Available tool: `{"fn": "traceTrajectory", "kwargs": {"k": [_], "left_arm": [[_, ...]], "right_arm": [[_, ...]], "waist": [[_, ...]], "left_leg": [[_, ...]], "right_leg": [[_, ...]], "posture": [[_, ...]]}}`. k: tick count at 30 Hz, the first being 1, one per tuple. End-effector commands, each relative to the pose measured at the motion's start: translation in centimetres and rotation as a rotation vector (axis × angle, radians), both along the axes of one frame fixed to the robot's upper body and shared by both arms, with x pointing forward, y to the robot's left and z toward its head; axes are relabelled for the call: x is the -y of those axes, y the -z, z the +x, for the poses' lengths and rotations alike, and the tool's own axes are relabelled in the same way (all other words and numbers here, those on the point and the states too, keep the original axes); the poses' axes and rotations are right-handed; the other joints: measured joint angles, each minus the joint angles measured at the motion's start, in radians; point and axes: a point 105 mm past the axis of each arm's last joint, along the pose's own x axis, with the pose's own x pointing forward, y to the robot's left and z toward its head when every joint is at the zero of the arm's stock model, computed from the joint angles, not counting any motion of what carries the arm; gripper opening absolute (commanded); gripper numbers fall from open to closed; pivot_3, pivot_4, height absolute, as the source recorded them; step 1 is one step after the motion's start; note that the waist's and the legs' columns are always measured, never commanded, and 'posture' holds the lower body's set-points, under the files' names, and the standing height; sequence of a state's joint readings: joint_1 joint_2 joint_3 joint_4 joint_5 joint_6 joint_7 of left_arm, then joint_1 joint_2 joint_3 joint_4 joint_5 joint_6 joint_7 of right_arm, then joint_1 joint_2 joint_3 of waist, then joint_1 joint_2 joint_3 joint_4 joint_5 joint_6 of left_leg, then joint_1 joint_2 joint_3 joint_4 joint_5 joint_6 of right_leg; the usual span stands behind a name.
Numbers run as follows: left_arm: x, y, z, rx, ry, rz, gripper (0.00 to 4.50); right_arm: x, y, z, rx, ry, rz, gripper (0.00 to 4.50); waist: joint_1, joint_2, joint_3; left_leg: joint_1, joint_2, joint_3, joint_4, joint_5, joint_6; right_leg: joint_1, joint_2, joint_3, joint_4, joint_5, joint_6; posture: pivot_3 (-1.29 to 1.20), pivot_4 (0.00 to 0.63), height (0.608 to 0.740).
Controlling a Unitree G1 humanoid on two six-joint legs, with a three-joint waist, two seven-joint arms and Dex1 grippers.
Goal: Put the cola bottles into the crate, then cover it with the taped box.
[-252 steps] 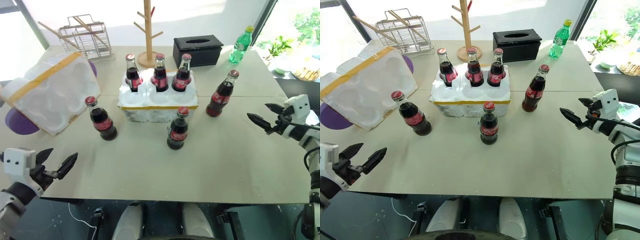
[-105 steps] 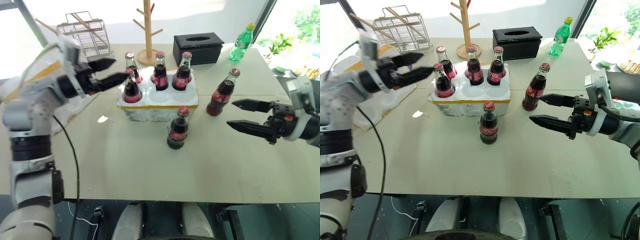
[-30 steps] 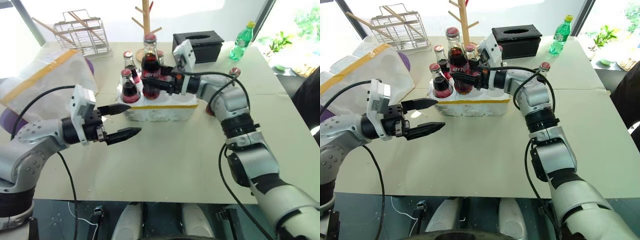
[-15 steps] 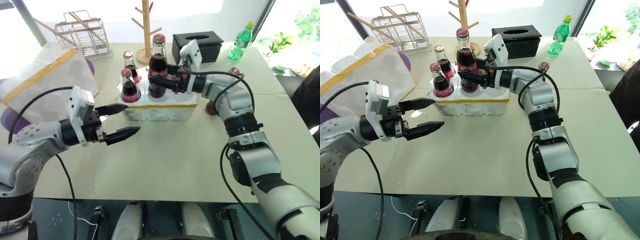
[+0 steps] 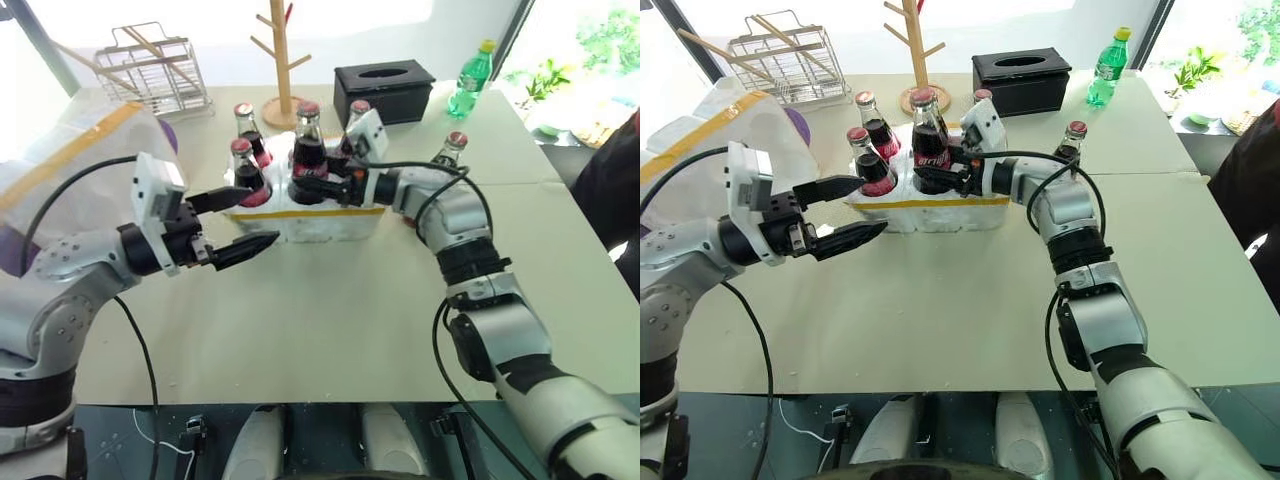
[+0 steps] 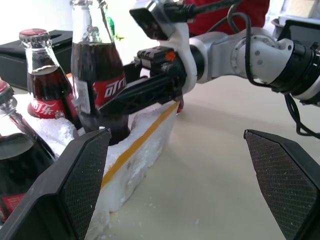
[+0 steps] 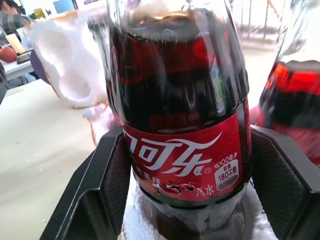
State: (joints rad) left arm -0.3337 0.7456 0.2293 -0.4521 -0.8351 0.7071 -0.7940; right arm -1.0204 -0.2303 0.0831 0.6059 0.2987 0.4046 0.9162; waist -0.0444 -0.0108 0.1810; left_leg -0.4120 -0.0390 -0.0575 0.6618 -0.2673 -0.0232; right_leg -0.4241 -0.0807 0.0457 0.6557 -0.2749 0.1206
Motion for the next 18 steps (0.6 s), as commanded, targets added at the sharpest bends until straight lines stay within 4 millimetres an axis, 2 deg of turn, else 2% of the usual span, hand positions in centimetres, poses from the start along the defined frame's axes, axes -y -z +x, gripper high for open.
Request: {"fn": "traceTrajectory", "kwargs": {"k": [1,2,4,6,8,12,15,18], "left_arm": [[0.2,-1.1,0.0,0.06,0.005,0.0,4.5],[0.2,-1.1,0.1,0.061,0.006,0.0,4.5],[0.3,-1.1,0.2,0.063,0.007,-0.002,4.5],[0.4,-1.1,0.3,0.065,0.011,-0.005,4.5],[0.6,-1.2,0.3,0.067,0.016,-0.01,4.5],[1.7,-1.7,0.1,0.064,0.048,-0.05,4.5],[2.4,-1.6,-0.1,0.05,0.075,-0.057,4.5],[2.5,-1.2,-0.1,0.035,0.083,-0.056,4.5]], "right_arm": [[-0.8,-0.5,0.2,0.036,-0.007,0.009,2.81],[-0.8,0.0,0.4,0.023,0.004,0.002,2.81],[-0.7,0.8,0.7,-0.006,0.025,-0.008,3.84],[-0.6,1.2,0.9,-0.01,0.039,-0.022,4.49],[-0.3,1.1,0.8,0.011,0.045,-0.031,4.49],[1.5,-0.9,-0.3,0.065,0.042,0.008,4.49],[4.4,-3.3,-2.4,0.111,0.074,0.055,4.49],[6.2,-4.3,-4.3,0.119,0.107,0.073,4.49]], "waist": [[0.0,0.0,0.0],[0.0,0.0,0.0],[-0.003,-0.001,0.0],[-0.003,-0.001,-0.001],[-0.002,-0.001,-0.001],[0.008,-0.001,-0.001],[0.017,-0.001,-0.001],[0.025,-0.001,-0.001]], "left_leg": [[0.0,0.0,0.0,0.0,0.0,0.0],[0.0,0.0,0.0,0.0,0.0,-0.001],[0.0,0.0,0.0,0.0,0.0,-0.001],[0.001,0.0,0.0,0.0,0.0,0.0],[0.002,0.0,0.0,0.0,0.0,0.0],[0.002,0.0,-0.001,0.001,0.0,-0.001],[0.002,-0.001,-0.001,0.001,0.0,0.0],[0.001,-0.001,-0.001,0.001,0.0,0.001]], "right_leg": [[0.0,0.0,0.0,0.0,0.0,0.0],[0.0,0.0,0.0,0.0,0.0,0.0],[0.0,0.0,0.0,0.0,0.0,0.0],[0.001,0.0,0.0,0.001,0.0,0.0],[0.001,0.0,0.0,0.002,0.0,0.0],[0.002,0.0,0.0,0.003,0.0,0.0],[0.002,-0.001,0.0,0.003,0.0,0.0],[0.001,-0.001,0.0,0.003,0.0,0.0]], "posture": [[0.0,0.15,0.74],[0.0,0.15,0.74],[0.0,0.15,0.74],[0.0,0.15,0.74],[0.0,0.15,0.74],[0.0,0.15,0.74],[0.0,0.15,0.74],[0.0,0.15,0.74]]}}
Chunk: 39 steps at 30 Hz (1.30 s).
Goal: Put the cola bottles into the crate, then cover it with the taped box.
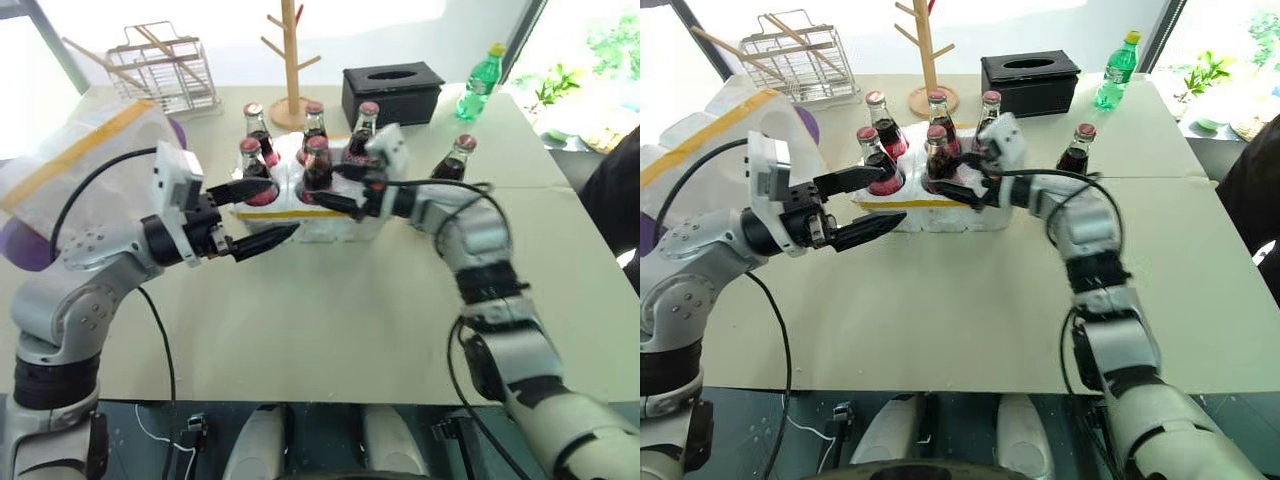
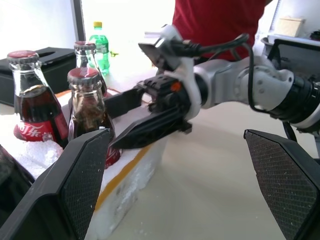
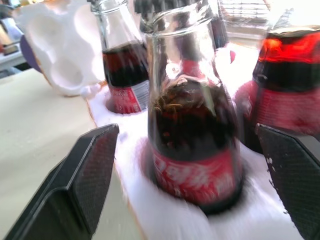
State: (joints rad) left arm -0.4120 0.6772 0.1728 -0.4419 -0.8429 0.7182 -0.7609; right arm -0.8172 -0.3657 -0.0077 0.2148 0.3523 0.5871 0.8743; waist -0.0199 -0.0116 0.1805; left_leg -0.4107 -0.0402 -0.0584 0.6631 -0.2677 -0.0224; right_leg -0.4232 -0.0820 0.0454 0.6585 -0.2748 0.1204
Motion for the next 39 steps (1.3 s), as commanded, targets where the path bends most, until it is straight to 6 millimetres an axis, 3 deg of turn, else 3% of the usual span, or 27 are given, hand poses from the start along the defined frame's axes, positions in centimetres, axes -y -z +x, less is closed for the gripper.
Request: {"fn": "traceTrajectory", "kwargs": {"k": [1,4,9,13,18,22,37,39], "left_arm": [[0.5,-0.4,-0.5,0.018,0.032,-0.003,4.5],[1.2,0.1,-0.4,0.003,0.061,0.007,4.5],[2.1,0.3,-0.1,0.008,0.097,0.014,4.5],[2.9,0.3,0.5,0.019,0.113,0.014,4.5],[3.4,0.0,0.7,0.032,0.131,0.008,4.5],[3.5,0.0,0.6,0.04,0.144,0.021,4.5],[3.4,-0.2,-0.3,0.043,0.159,0.029,4.5],[3.4,-0.3,-0.3,0.045,0.156,0.03,4.5]], "right_arm": [[1.4,-3.8,-2.6,0.087,0.009,0.062,4.49],[5.9,-2.6,-3.9,0.071,0.195,0.003,4.49],[10.3,-0.3,-5.3,-0.037,0.384,0.046,4.49],[12.4,1.7,-4.9,-0.043,0.522,0.008,4.49],[13.5,1.7,-3.5,-0.02,0.596,0.055,4.49],[12.8,1.7,-2.5,0.018,0.556,0.06,4.49],[13.9,3.2,1.6,-0.013,0.606,0.092,4.49],[13.7,3.0,1.9,-0.01,0.596,0.108,3.99]], "waist": [[-0.001,0.0,0.0],[0.004,0.0,0.0],[0.007,0.0,0.0],[0.001,0.0,0.0],[0.001,0.0,0.0],[0.002,0.0,0.0],[0.001,0.0,0.0],[0.002,0.0,0.0]], "left_leg": [[0.0,0.0,0.0,0.0,0.0,0.0],[0.0,0.001,0.0,-0.001,0.0,0.0],[0.0,0.001,0.001,0.0,-0.001,0.001],[0.002,0.001,0.002,0.0,-0.001,0.001],[0.002,0.002,0.002,0.0,0.0,0.001],[0.002,0.002,0.002,0.0,0.0,0.001],[0.002,0.002,0.002,0.0,0.0,0.001],[0.002,0.002,0.002,0.0,0.0,0.001]], "right_leg": [[0.0,0.0,0.0,0.0,0.0,0.0],[0.0,0.001,0.0,-0.001,0.0,0.0],[0.004,0.0,0.0,-0.005,0.0,0.0],[0.005,0.002,0.0,-0.004,0.0,0.0],[0.004,0.002,0.0,-0.004,0.0,0.0],[0.004,0.002,0.0,-0.004,0.0,0.0],[0.005,0.002,0.0,-0.004,0.0,0.0],[0.005,0.002,0.0,-0.004,0.0,0.0]], "posture": [[0.0,0.15,0.74],[0.0,0.15,0.74],[0.0,0.15,0.74],[0.0,0.15,0.74],[0.0,0.15,0.74],[0.0,0.15,0.74],[0.0,0.15,0.74],[0.0,0.15,0.74]]}}
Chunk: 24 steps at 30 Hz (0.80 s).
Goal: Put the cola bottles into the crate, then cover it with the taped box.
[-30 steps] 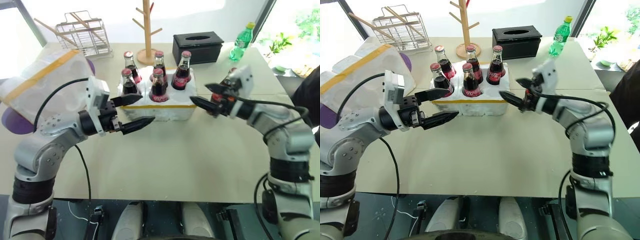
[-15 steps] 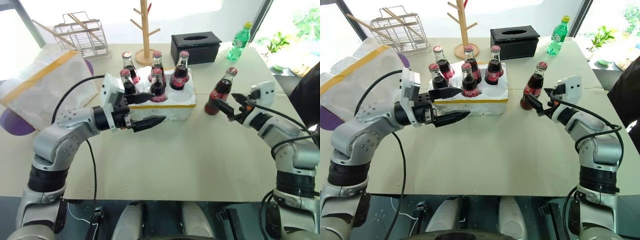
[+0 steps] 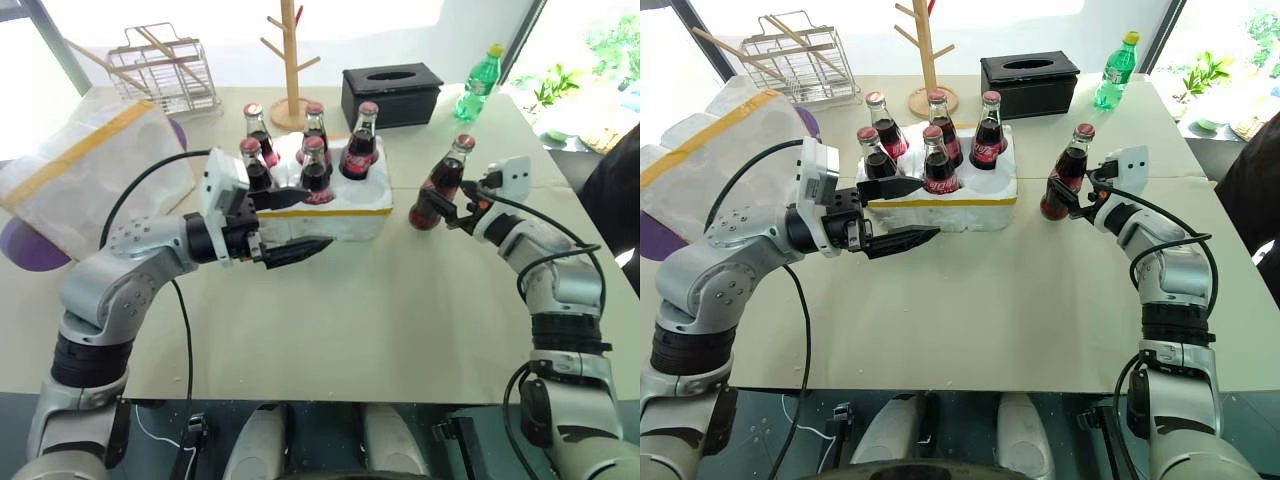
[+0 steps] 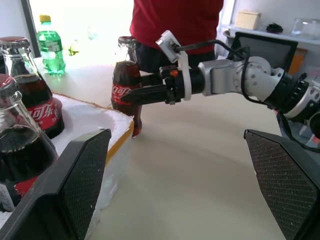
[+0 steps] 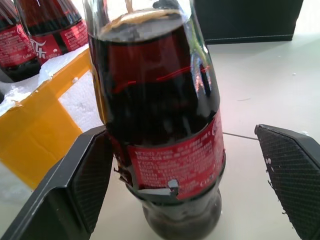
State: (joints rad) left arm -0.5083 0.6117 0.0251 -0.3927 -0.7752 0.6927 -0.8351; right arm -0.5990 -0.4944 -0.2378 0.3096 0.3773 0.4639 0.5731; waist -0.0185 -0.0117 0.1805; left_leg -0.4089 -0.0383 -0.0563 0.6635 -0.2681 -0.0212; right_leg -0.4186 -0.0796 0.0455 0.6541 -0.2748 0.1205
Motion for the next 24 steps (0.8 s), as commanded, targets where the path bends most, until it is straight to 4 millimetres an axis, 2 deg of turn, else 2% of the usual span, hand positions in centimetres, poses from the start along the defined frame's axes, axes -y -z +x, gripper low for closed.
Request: {"fn": "traceTrajectory", "kwargs": {"k": [1,3,5,9,13,16,18,20,24], "left_arm": [[-0.2,-0.9,-0.3,0.044,-0.005,-0.005,4.5],[-0.3,-1.0,-0.2,0.047,-0.014,-0.003,4.5],[-0.6,-1.0,-0.1,0.047,-0.029,-0.004,4.5],[-1.4,-0.8,-0.1,0.045,-0.072,-0.006,4.5],[-2.3,-1.0,0.0,0.041,-0.122,-0.024,4.5],[-2.7,-1.0,0.1,0.045,-0.145,-0.026,4.5],[-3.0,-1.1,0.2,0.053,-0.157,-0.023,4.5],[-3.2,-1.4,0.5,0.063,-0.169,-0.027,4.5],[-3.2,-1.7,0.5,0.075,-0.171,-0.027,4.5]], "right_arm": [[-0.5,-1.8,0.5,0.072,-0.02,0.017,3.76],[-0.9,-2.6,0.6,0.1,-0.043,0.025,2.72],[-1.0,-3.7,0.5,0.127,-0.062,0.056,2.7],[-1.1,-7.8,0.1,0.231,-0.095,0.062,2.7],[-3.3,-12.9,-1.3,0.344,-0.219,0.076,2.7],[-5.1,-15.1,-2.1,0.376,-0.305,0.109,2.7],[-6.7,-15.7,-2.6,0.364,-0.372,0.133,2.7],[-8.4,-15.4,-2.9,0.346,-0.43,0.108,2.7],[-9.6,-12.9,-2.0,0.277,-0.428,0.025,2.7]], "waist": [[0.0,0.0,0.0],[0.0,0.0,0.0],[0.0,0.0,0.0],[-0.002,0.002,0.001],[-0.003,0.003,0.002],[-0.004,0.003,0.002],[-0.001,0.003,0.002],[0.001,0.002,0.001],[0.004,0.002,0.001]], "left_leg": [[0.0,0.0,0.0,0.0,0.0,0.0],[0.0,0.0,0.0,0.0,0.0,0.0],[0.0,0.0,0.0,0.0,0.0,0.0],[-0.001,0.0,0.0,0.0,0.0,0.0],[-0.001,0.0,0.001,-0.001,0.0,0.0],[-0.002,0.001,0.001,-0.001,0.0,0.0],[-0.002,0.001,0.001,-0.001,0.0,0.0],[-0.002,0.001,0.001,-0.001,0.0,0.0],[-0.002,0.0,0.001,0.0,0.0,0.0]], "right_leg": [[0.0,0.0,0.0,0.0,0.0,0.0],[0.0,0.0,0.0,0.0,0.0,0.0],[0.0,0.0,0.0,0.0,0.0,0.0],[-0.001,0.0,0.0,0.0,0.0,0.0],[-0.003,0.0,0.001,0.0,0.0,0.0],[-0.004,0.0,0.001,0.0,0.0,0.0],[-0.004,0.0,0.001,0.0,0.0,0.0],[-0.003,0.0,0.001,0.0,0.0,0.0],[-0.003,-0.001,0.001,0.0,0.0,0.0]], "posture": [[0.0,0.15,0.74],[0.0,0.15,0.74],[0.0,0.15,0.74],[0.0,0.15,0.74],[0.0,0.15,0.74],[0.0,0.15,0.74],[0.0,0.15,0.74],[0.0,0.15,0.74],[0.0,0.15,0.74]]}}
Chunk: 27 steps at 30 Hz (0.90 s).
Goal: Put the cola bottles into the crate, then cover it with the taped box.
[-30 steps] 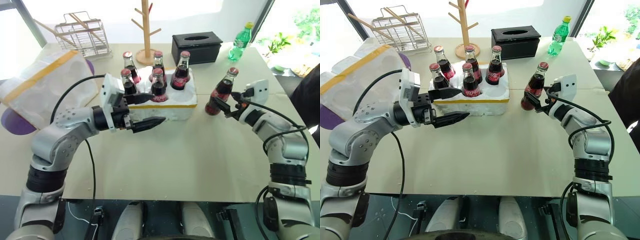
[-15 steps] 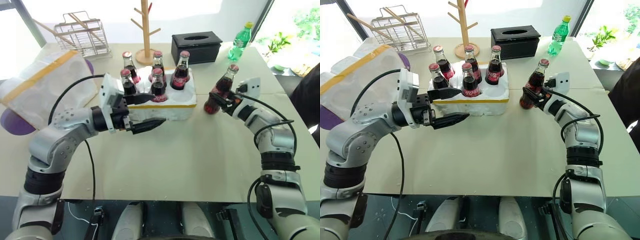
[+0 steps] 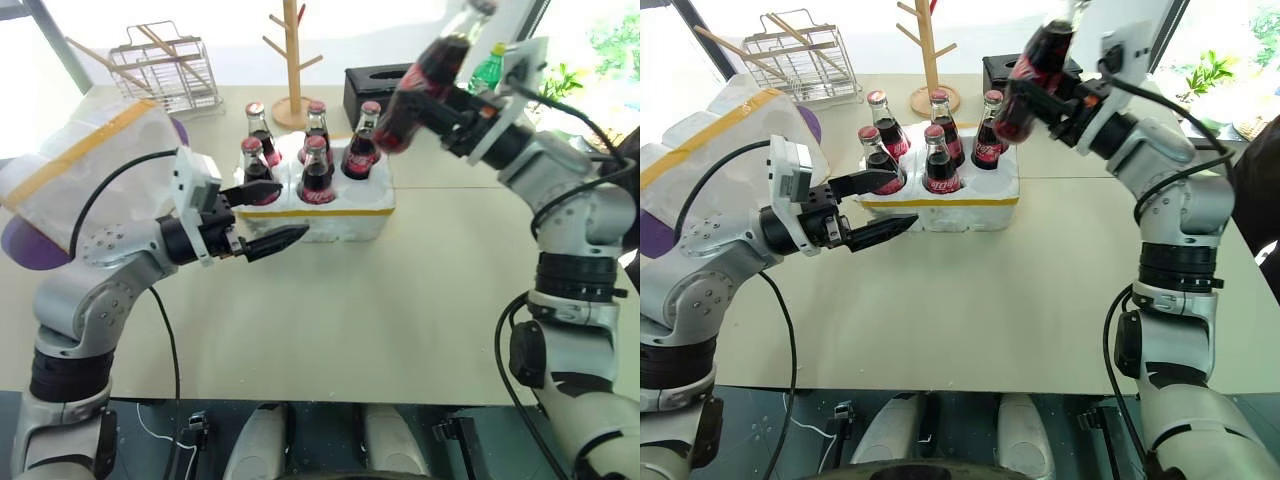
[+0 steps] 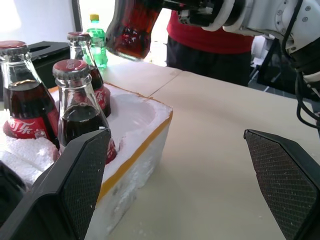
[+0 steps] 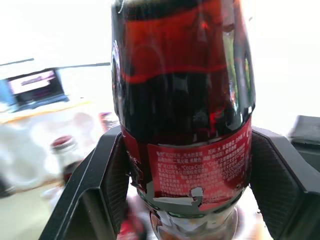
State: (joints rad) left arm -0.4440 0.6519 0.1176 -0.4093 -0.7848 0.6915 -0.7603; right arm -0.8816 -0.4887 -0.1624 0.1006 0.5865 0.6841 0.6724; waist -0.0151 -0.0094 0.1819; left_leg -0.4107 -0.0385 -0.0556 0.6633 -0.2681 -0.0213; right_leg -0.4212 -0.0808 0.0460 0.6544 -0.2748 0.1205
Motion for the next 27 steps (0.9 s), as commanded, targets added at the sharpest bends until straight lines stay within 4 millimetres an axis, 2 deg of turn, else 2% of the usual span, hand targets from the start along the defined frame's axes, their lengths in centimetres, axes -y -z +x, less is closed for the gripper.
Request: {"fn": "traceTrajectory", "kwargs": {"k": [1,6,11,17,19,21,24,27], "left_arm": [[-0.4,-1.5,-0.3,0.069,-0.012,-0.004,4.5],[-0.5,-1.4,-0.3,0.068,-0.018,-0.004,4.5],[-0.6,-1.3,-0.3,0.066,-0.021,-0.001,4.5],[-0.6,-1.3,-0.1,0.063,-0.015,0.008,4.5],[-0.6,-1.3,-0.1,0.059,-0.012,0.01,4.5],[-0.6,-1.2,-0.1,0.053,-0.009,0.013,4.5],[-0.8,-1.2,0.1,0.046,-0.026,0.015,4.5],[-1.4,-1.5,0.2,0.034,-0.051,0.014,4.5]], "right_arm": [[-0.3,0.0,0.0,0.034,0.011,-0.041,2.7],[-1.8,3.7,0.2,-0.046,-0.03,-0.098,2.7],[-2.7,5.2,0.3,-0.07,-0.054,-0.119,2.7],[-2.6,7.7,1.5,-0.116,-0.007,-0.217,2.7],[-2.4,8.1,2.0,-0.12,0.013,-0.24,3.73],[-2.3,8.2,2.3,-0.114,0.026,-0.26,4.45],[-2.0,7.6,2.2,-0.102,0.019,-0.255,4.45],[-1.2,6.2,1.1,-0.065,-0.022,-0.245,4.45]], "waist": [[0.002,0.0,0.0],[-0.002,0.0,0.0],[-0.005,0.0,0.0],[-0.005,0.0,0.0],[-0.005,0.0,0.0],[-0.005,0.0,0.0],[-0.004,0.0,0.0],[-0.003,0.0,0.0]], "left_leg": [[0.0,0.0,0.0,0.0,0.0,0.0],[-0.001,0.0,0.0,0.0,0.0,0.0],[-0.001,0.0,0.0,0.0,0.0,0.0],[-0.001,0.0,0.0,0.0,0.0,0.0],[-0.001,0.0,0.0,0.0,0.0,0.0],[-0.001,0.0,0.0,0.0,0.0,0.0],[-0.001,0.0,0.0,0.001,0.0,0.0],[-0.001,0.0,0.0,0.001,0.0,0.0]], "right_leg": [[0.0,0.0,0.0,0.0,0.0,0.0],[-0.002,0.0,0.0,0.0,0.0,0.0],[-0.002,0.0,0.0,0.0,0.0,0.0],[-0.002,0.001,0.0,0.0,0.0,0.0],[-0.002,0.0,0.0,0.0,0.0,0.0],[-0.002,0.0,0.0,0.0,0.0,0.0],[-0.001,0.0,0.0,0.0,0.0,0.0],[-0.001,0.0,0.0,0.001,0.0,0.0]], "posture": [[0.0,0.15,0.74],[0.0,0.15,0.74],[0.0,0.15,0.74],[0.0,0.15,0.74],[0.0,0.15,0.74],[0.0,0.15,0.74],[0.0,0.15,0.74],[0.0,0.15,0.74]]}}
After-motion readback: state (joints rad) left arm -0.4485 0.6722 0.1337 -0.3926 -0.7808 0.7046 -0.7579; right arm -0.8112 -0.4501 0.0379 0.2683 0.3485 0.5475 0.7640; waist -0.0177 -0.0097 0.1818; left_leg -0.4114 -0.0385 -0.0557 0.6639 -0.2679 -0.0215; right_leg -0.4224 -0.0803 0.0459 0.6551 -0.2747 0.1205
